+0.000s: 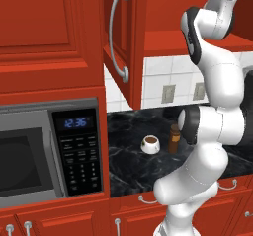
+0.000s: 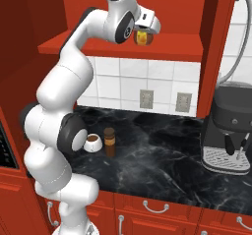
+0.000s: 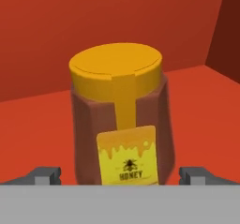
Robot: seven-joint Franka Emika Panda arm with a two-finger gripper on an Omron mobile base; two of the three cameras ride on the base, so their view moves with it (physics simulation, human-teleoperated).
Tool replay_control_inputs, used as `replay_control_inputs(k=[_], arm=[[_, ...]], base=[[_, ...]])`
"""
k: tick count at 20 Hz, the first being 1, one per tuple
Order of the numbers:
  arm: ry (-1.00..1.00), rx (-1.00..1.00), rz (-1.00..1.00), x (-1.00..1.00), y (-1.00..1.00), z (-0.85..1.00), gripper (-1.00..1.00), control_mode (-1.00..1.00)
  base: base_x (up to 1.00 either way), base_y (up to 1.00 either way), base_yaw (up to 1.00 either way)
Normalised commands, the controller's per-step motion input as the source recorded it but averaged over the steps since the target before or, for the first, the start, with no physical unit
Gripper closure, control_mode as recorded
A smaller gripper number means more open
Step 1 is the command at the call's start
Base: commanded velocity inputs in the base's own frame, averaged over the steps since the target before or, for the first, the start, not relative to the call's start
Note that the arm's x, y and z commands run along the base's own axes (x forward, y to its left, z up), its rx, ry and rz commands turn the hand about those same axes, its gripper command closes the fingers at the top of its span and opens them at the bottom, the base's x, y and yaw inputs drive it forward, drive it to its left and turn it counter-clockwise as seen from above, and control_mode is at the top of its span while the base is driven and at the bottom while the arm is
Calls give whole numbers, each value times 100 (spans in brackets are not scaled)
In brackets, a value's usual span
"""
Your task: Pick the cinnamon and honey bottle from the cabinet and place them next to the mug.
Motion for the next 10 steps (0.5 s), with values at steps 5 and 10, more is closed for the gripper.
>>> replay_control_inputs(k=[5, 10], arm=[[0, 0, 0, 9, 0, -1, -100, -100], [0, 0, 0, 14, 0, -6, -100, -100]], base=[[0, 0, 0], [0, 0, 0]])
